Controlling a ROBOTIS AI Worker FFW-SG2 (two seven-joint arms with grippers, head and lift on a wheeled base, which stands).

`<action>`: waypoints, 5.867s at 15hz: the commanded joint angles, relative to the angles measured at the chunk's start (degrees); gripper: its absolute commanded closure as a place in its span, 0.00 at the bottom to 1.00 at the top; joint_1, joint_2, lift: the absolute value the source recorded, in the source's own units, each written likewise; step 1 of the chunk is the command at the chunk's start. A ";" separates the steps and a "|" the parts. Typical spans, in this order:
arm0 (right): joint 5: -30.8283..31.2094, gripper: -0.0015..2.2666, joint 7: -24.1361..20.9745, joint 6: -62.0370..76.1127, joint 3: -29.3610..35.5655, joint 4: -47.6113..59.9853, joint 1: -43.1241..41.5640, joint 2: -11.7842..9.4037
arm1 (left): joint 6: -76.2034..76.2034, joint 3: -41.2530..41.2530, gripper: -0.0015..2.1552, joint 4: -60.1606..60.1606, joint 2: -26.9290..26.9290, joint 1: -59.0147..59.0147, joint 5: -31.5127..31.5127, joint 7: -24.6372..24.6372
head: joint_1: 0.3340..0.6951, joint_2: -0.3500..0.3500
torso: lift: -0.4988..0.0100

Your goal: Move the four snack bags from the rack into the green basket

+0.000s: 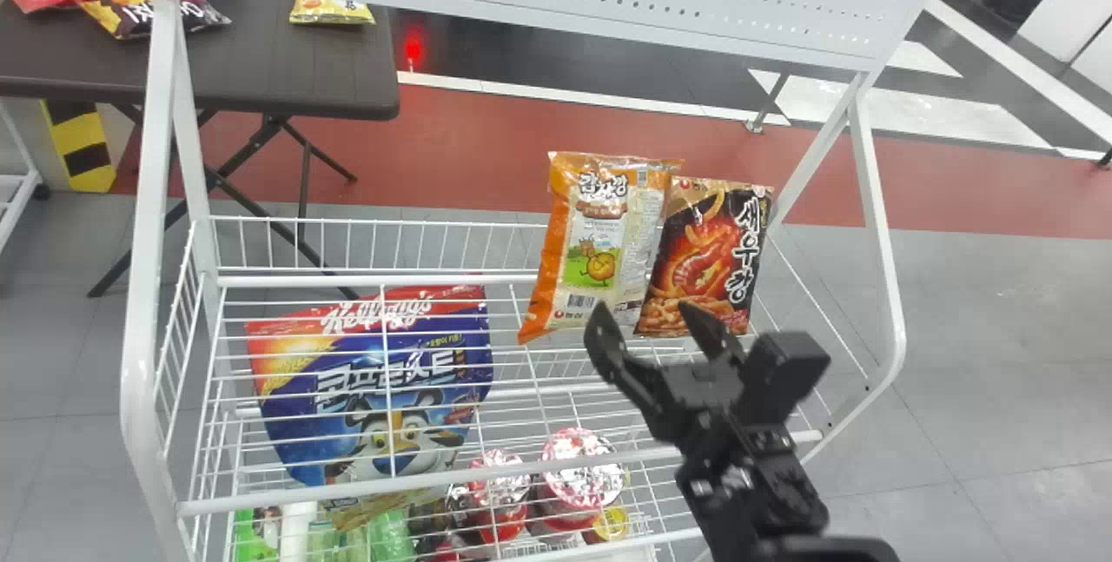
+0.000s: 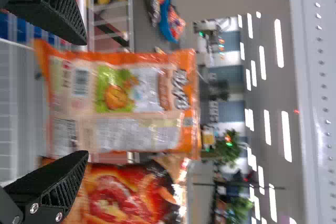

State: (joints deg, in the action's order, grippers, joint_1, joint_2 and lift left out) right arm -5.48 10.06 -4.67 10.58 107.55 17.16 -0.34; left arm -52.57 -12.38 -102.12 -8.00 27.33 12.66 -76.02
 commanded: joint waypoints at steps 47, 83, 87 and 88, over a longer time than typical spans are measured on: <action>6.71 0.96 22.19 -57.52 -8.56 20.33 27.66 -5.02 | 0.40 0.26 0.84 0.08 0.09 -0.17 0.35 0.35 | 1.00 0.00 | 0.98; 3.63 0.99 15.43 -14.63 17.46 -17.55 -18.21 -3.27 | -0.65 -0.36 0.84 -1.06 -0.27 -0.69 -0.09 0.70 | 1.00 0.00 | 0.98; 0.03 0.99 16.22 -16.73 16.14 -2.25 -8.55 -2.74 | -0.65 -0.36 0.84 -1.15 -0.27 -0.87 -0.09 0.70 | 1.00 0.00 | 0.98; -1.64 0.99 16.22 -18.67 15.87 3.02 -5.38 -2.39 | -0.65 -0.36 0.84 -1.15 -0.27 -0.96 -0.18 0.70 | 1.00 0.00 | 0.98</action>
State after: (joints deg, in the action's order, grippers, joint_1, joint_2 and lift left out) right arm -5.44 26.26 -21.01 26.90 103.71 7.66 -3.14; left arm -53.23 -12.72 -103.26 -8.26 26.46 12.55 -75.32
